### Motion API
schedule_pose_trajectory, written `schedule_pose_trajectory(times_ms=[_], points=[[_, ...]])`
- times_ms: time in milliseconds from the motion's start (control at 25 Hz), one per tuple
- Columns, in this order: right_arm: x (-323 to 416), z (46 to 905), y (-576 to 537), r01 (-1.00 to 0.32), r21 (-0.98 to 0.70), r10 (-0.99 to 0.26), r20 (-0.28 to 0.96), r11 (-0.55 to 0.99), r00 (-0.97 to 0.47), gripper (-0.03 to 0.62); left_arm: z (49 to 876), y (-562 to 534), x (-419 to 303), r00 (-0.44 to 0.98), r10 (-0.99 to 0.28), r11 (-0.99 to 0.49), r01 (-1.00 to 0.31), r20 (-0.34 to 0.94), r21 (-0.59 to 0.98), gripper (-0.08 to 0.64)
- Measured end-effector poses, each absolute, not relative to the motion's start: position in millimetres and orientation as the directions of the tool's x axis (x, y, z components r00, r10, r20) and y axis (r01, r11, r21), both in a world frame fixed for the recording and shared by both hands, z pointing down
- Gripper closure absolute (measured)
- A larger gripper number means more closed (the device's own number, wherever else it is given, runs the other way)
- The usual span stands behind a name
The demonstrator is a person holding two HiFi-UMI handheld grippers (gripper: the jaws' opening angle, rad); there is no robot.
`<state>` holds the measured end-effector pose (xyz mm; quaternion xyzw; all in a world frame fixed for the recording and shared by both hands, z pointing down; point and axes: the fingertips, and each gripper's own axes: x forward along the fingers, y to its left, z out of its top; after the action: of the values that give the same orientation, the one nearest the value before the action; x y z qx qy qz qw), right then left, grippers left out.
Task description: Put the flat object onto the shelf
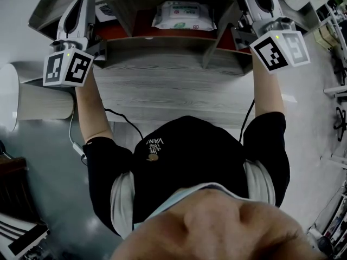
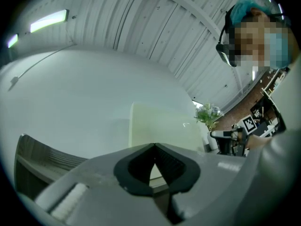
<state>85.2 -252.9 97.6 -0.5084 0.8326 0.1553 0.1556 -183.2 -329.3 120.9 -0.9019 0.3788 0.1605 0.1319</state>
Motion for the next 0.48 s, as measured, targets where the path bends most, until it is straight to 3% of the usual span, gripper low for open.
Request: schedule_pose_trajectory(times_ms=[80, 480], points=[[86, 100, -251, -0.894, 0.094, -0.797, -0.419, 0.438, -0.434, 0.592, 125, -327, -181, 0.663, -0.646, -0.678, -0.726, -0.378, -0.113, 0.558], [81, 125, -245, -0.856, 0.071, -0.773, -0.397, 0.512, -0.495, 0.592, 143, -318, -179, 0.619, -0.697, -0.635, -0.767, -0.363, -0.089, 0.558]])
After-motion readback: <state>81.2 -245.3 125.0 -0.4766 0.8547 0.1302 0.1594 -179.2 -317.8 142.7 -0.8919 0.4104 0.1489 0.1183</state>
